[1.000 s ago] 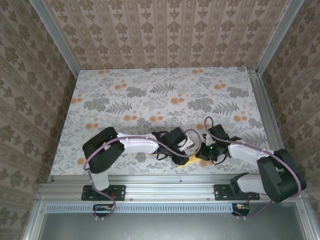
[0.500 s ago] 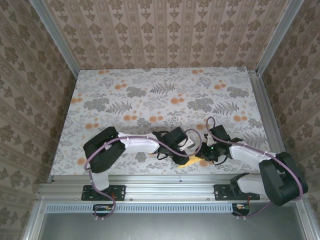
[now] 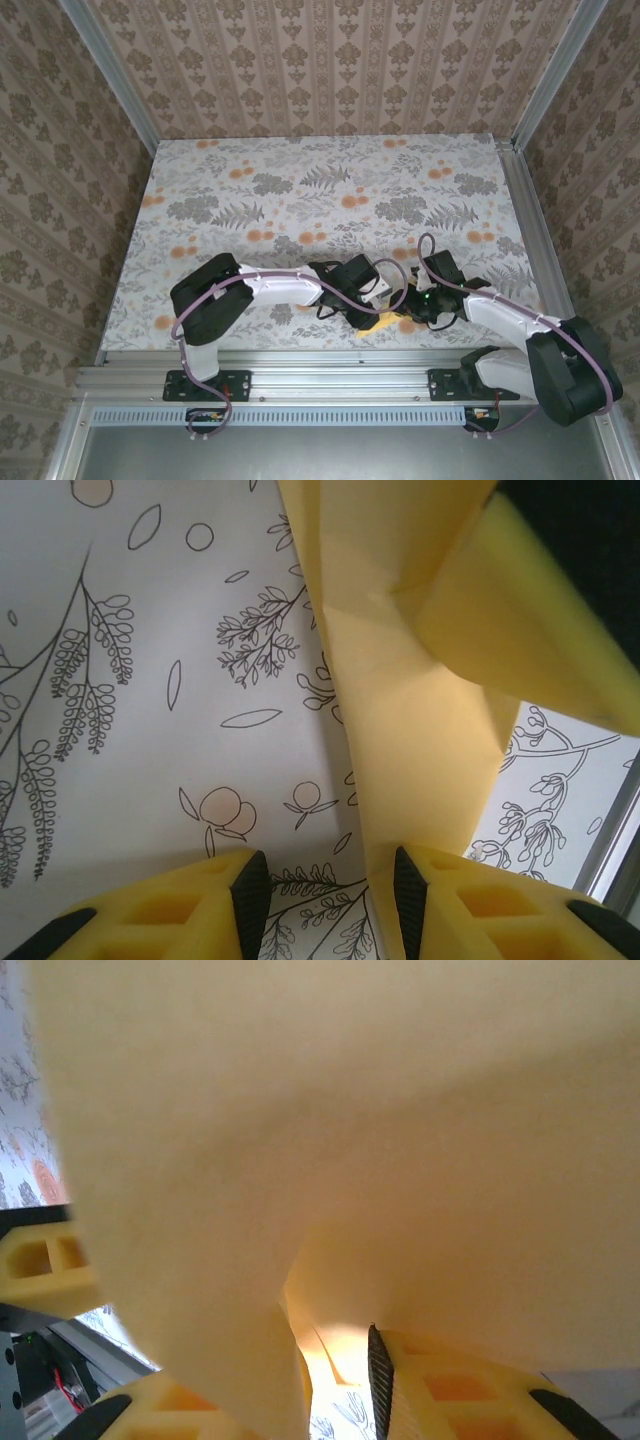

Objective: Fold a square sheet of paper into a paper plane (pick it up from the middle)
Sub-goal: Fold the wing for the fifth time at the center of the table.

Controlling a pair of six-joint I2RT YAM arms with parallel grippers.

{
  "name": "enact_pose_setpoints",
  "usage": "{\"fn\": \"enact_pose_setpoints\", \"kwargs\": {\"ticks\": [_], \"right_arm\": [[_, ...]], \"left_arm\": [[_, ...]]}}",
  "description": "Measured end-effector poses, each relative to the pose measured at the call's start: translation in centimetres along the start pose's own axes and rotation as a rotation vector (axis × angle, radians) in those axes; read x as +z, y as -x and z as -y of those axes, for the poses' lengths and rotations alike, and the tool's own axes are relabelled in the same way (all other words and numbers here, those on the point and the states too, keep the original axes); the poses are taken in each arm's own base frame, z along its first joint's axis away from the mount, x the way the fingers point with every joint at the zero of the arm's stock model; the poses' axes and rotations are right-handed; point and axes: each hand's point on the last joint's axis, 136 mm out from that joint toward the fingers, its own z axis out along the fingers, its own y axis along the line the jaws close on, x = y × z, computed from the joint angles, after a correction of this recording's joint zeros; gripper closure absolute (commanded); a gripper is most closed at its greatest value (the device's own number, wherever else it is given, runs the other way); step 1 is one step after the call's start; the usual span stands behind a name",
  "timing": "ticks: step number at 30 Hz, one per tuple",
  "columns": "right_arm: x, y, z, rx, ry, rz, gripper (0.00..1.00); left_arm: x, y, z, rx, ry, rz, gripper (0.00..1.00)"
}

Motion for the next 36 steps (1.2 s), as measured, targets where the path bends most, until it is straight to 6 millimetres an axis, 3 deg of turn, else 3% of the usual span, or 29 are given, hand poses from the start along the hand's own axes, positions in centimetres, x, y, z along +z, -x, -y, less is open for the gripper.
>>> {"fn": "enact_pose_setpoints", "kwargs": {"ticks": [17,22,29,33,36], "right_arm": [[-0.5,-0.9,-1.1,0.122,0.083,0.008,0.66],[-0.1,-1.4,-1.3,0.138,0.095,-0.005,0.77],[0.6,-1.9,-1.4,0.138,0.093,-0.025,0.84],[0.9,-2.1,-0.9,0.146,0.075,-0.038,0.96],[0.9,-2.1,-0.8,0.137,0.070,-0.039,1.00]], "left_arm": [[0.1,0.0,0.0,0.012,0.009,-0.009,0.58],[0.1,0.0,0.0,0.012,0.010,-0.012,0.58],[0.1,0.0,0.0,0.012,0.009,-0.011,0.57],[0.1,0.1,0.1,0.012,0.007,-0.009,0.56],[0.0,0.1,0.2,0.010,0.003,-0.008,0.54]]}}
